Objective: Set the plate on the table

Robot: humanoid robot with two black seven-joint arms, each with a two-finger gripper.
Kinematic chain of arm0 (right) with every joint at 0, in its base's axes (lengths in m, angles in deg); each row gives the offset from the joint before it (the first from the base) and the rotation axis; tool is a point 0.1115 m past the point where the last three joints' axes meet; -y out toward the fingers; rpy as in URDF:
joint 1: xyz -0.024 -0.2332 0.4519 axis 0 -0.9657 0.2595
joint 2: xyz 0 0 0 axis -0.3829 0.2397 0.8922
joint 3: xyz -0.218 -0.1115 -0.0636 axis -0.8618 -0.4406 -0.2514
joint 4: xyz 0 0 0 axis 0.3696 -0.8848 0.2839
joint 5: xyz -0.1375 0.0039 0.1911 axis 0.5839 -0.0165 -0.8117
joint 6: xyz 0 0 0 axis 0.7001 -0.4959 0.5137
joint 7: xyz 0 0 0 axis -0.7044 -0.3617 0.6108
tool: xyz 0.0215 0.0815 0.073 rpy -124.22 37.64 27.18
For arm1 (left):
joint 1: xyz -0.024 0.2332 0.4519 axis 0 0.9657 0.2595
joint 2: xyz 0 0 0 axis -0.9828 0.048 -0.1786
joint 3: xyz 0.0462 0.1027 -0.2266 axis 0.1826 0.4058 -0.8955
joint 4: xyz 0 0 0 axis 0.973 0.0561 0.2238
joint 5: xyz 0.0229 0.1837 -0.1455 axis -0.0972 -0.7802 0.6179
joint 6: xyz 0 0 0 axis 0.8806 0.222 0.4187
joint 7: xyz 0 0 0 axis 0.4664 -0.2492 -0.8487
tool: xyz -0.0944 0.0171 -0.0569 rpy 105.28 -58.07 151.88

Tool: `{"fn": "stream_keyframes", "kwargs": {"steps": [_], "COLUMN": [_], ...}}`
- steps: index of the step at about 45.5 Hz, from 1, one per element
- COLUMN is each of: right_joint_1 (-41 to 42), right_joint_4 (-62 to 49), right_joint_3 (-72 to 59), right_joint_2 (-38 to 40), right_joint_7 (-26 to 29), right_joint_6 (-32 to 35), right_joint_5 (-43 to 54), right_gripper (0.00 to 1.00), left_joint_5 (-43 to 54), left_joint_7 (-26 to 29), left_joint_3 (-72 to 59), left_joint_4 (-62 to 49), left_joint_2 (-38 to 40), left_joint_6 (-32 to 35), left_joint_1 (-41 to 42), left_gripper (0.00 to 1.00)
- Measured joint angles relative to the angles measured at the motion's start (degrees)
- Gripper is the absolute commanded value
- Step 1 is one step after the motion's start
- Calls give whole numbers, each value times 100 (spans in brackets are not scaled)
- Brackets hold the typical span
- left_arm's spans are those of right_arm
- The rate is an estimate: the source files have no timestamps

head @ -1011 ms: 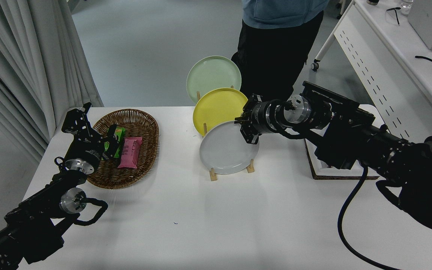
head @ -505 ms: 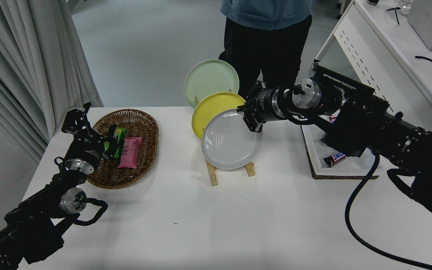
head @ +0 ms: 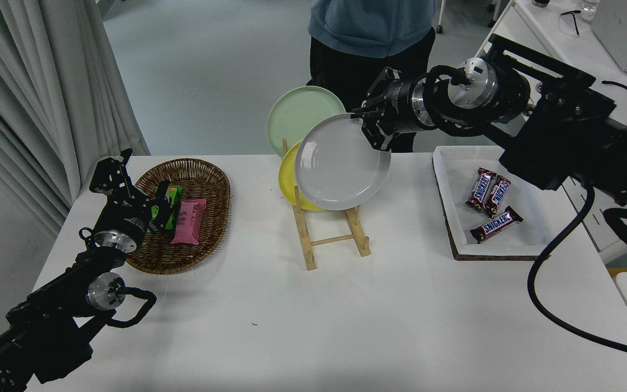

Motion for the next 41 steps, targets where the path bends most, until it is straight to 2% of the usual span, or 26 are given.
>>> {"fn": "stream_keyframes", "kwargs": {"steps": [18, 29, 41], "right_joint_1": [562, 666, 501], "right_joint_4": [567, 818, 901], "right_joint_3": [394, 515, 586], "right_joint_2": [165, 64, -72], "right_joint_7": [42, 165, 560], "right_joint_6": [-740, -1245, -1792], "right_joint_5": [-67, -732, -1223], "right_gripper": [0, 0, 0], "left_joint_5": [-1, -1, -1], "left_joint_7": [-3, -2, -2], "left_joint_3": [0, 0, 0], "left_joint_4": [0, 0, 0], "left_joint_2": [0, 0, 0], "left_joint_6": [0, 0, 0], "left_joint_1": [0, 0, 0], "left_gripper": [100, 100, 100]}}
